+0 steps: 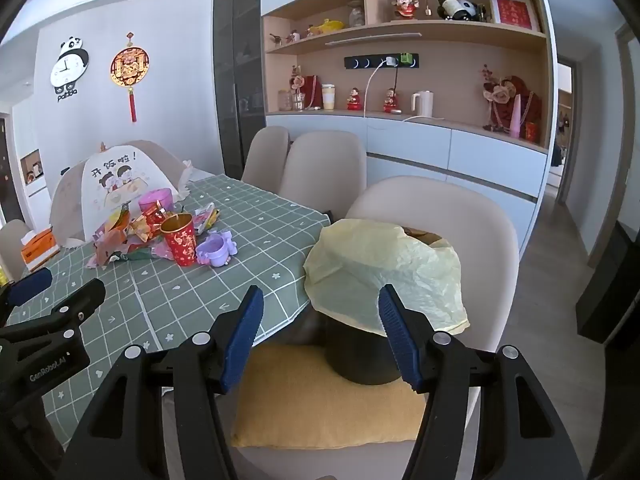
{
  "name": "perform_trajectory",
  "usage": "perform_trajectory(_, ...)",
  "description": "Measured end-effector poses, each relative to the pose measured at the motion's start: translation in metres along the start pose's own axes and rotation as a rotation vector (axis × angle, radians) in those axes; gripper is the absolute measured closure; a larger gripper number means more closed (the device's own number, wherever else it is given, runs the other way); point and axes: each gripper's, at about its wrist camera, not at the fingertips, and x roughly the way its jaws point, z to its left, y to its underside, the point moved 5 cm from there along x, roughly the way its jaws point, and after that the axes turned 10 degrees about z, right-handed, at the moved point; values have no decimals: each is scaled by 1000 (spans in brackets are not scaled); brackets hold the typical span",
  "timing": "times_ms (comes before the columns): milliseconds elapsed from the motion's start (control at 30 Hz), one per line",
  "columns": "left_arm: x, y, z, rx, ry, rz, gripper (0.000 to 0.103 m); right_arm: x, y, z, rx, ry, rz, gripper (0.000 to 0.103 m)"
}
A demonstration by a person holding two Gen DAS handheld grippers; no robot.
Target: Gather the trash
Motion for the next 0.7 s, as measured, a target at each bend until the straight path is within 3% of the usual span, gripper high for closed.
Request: perform_trajectory(700, 3, 1, 3, 5, 1, 0, 20, -3, 1, -1, -1, 0, -8, 46)
